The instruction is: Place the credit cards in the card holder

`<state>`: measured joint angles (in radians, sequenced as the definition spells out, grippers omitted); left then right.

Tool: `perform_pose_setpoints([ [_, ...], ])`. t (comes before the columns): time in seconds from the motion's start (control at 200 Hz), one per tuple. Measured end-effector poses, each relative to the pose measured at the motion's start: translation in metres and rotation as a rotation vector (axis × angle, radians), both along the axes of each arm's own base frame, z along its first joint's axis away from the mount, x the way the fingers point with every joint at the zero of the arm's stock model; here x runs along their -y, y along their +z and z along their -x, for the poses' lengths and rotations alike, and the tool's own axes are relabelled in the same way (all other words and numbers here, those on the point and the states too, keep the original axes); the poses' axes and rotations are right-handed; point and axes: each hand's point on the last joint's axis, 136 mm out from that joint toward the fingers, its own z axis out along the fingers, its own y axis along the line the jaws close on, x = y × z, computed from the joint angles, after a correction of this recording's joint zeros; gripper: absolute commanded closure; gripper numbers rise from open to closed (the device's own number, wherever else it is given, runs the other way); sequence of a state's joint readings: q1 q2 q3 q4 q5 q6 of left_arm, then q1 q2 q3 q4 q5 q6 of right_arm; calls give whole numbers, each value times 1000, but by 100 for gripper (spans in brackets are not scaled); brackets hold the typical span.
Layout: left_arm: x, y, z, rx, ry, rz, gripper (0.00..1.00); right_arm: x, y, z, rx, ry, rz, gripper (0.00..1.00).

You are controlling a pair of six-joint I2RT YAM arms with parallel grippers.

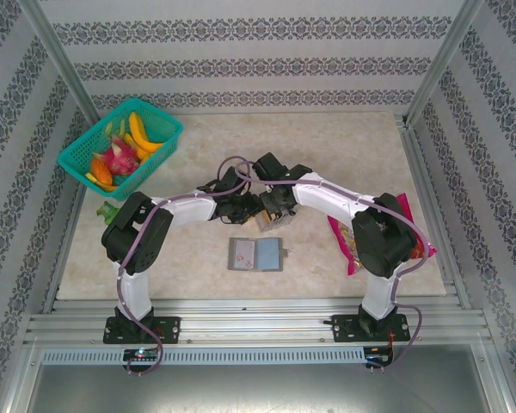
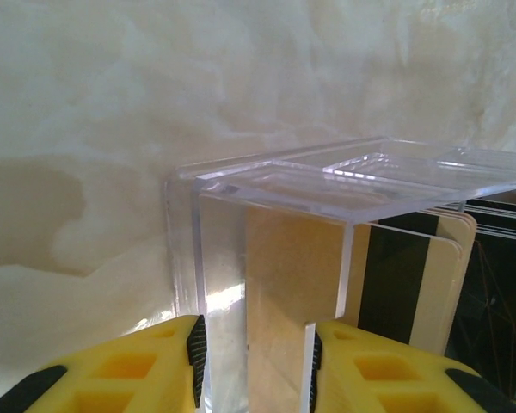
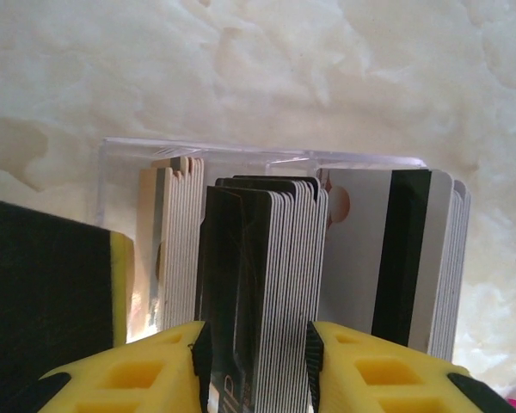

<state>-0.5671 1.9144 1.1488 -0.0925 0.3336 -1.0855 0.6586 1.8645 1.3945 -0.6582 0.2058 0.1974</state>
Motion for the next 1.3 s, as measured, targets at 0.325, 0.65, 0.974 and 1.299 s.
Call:
perform_pose_setpoints([
  [0.325,2,-1,-1,12,19,36,65,4,-7,-6,42,9,109,64],
  [0.65,2,0,-1,11,25,56,66,5,-3,-11,89,18,148,71],
  [0.974,2,0,-1,11,24,57,65,2,-1,-10,94,26,145,77],
  [1.299,2,0,-1,12,24,57,65,3,4,-11,114,27,157,86],
])
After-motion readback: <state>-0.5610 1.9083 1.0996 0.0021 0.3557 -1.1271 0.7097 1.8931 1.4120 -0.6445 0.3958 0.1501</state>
